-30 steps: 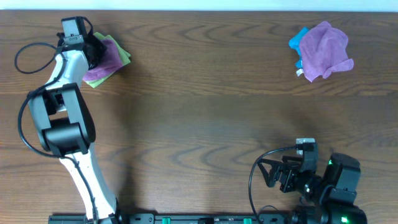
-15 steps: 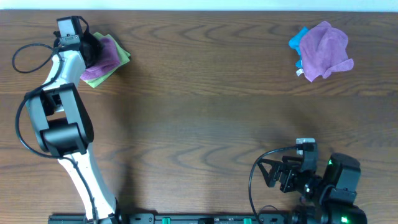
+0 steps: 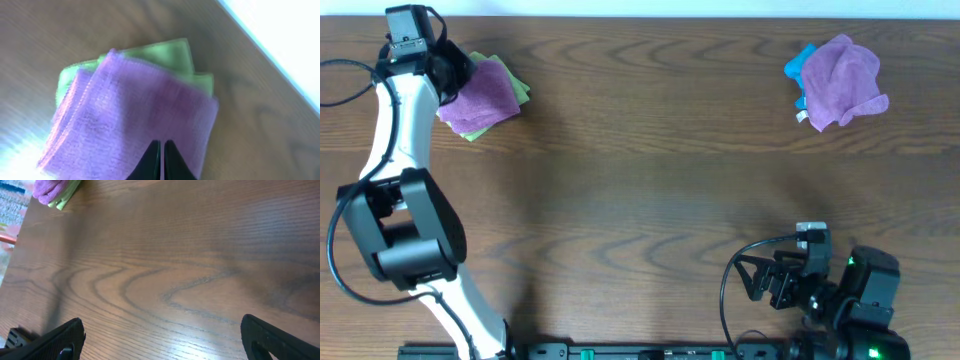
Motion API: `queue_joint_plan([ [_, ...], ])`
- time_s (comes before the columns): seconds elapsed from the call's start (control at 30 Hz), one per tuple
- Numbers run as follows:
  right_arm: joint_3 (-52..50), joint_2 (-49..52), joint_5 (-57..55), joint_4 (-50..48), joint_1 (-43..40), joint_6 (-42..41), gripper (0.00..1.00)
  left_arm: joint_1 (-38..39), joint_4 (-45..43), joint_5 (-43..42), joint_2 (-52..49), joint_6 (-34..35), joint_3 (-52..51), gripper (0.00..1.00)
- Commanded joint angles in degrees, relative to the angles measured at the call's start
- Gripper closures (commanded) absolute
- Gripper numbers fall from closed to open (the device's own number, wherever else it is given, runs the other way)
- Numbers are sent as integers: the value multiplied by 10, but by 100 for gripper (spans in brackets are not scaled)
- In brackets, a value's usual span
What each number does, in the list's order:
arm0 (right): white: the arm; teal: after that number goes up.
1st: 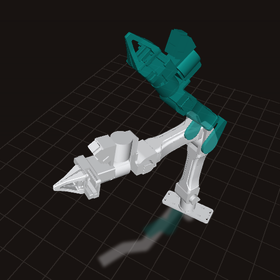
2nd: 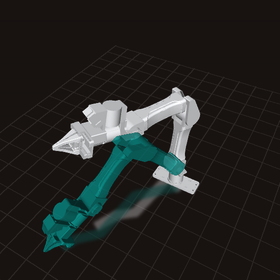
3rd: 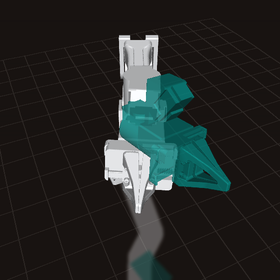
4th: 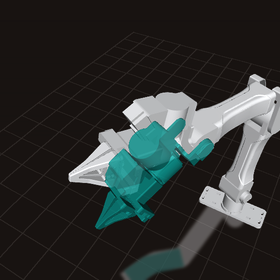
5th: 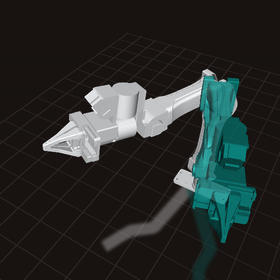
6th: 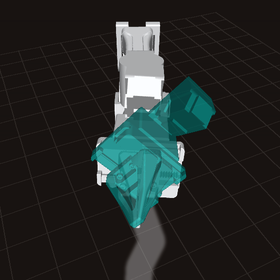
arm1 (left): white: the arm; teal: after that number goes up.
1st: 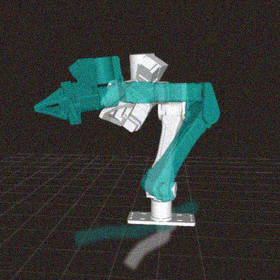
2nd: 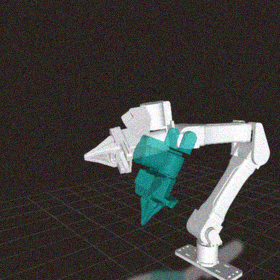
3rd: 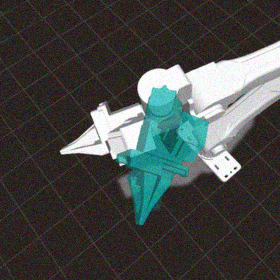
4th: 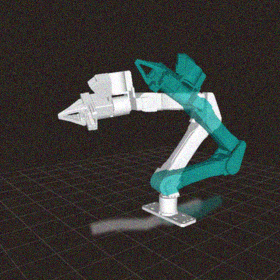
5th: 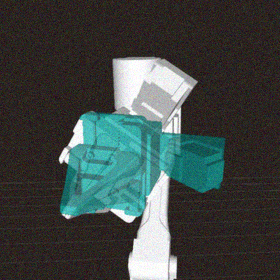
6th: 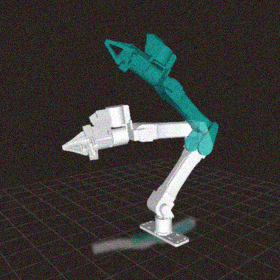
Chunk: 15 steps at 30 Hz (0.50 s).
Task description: Fold the cloth
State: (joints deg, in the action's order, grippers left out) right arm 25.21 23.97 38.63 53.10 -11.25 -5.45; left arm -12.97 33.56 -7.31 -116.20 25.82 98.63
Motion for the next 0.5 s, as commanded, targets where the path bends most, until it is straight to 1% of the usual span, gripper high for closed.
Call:
queue_joint_plan([
  [0.0,-3,-3,6,1,-4,-2,1,0,45,5,41,-69,10,94],
  [0.17,-3,-3,6,1,-4,-3,1,20,182,40,104,-143,10,94],
  [0.23,-3,-3,6,1,-4,-3,1,27,219,41,122,-149,10,94],
  [0.3,-3,-3,6,1,-4,-3,1,35,262,42,148,-149,10,81],
  [0.33,-3,-3,6,1,-4,-2,1,37,280,41,160,-149,10,61],
  [0.37,-3,-3,6,1,-4,-2,1,38,295,41,168,-149,10,37],
  [0.4,-3,-3,6,1,-4,-2,1,37,315,45,176,-149,10,3],
  [0.47,-3,-3,6,1,-4,-3,1,36,353,56,191,-149,10,5],
])
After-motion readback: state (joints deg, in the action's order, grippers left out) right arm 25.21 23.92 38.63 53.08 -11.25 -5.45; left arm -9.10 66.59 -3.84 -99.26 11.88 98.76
